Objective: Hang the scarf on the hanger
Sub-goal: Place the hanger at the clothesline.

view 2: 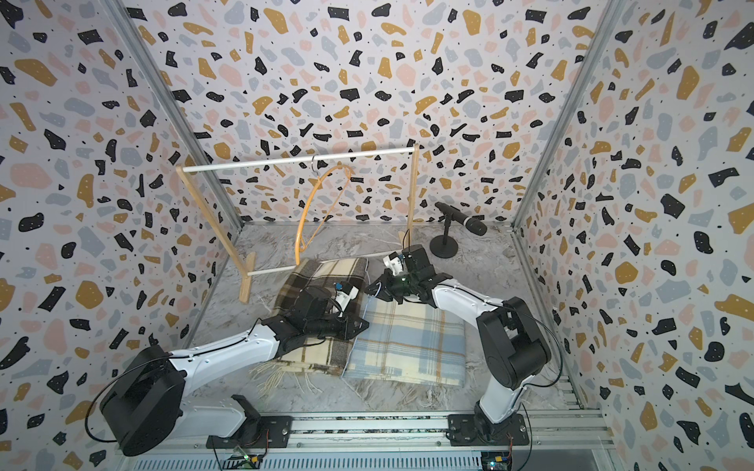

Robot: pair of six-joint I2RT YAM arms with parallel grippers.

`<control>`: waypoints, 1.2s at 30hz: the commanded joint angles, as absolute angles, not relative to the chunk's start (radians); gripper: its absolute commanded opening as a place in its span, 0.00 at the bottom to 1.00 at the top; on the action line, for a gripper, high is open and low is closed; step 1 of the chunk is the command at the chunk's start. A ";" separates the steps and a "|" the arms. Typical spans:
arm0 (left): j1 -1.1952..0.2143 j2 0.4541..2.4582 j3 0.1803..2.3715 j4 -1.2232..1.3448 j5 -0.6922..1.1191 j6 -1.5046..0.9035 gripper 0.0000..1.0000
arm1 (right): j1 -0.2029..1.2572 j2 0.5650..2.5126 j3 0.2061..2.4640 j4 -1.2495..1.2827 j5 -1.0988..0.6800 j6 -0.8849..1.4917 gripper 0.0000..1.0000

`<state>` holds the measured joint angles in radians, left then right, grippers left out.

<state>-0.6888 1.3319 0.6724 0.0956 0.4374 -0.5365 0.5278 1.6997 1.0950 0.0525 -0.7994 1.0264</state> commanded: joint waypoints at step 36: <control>-0.468 0.713 0.563 -0.222 0.298 -0.546 0.00 | 0.417 1.457 1.117 -0.290 -0.614 0.714 0.81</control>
<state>-0.4973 0.7528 0.5777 -0.2005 0.3294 -0.5545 0.4232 1.4963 1.1069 -0.2630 -0.6334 0.7467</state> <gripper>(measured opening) 0.059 0.801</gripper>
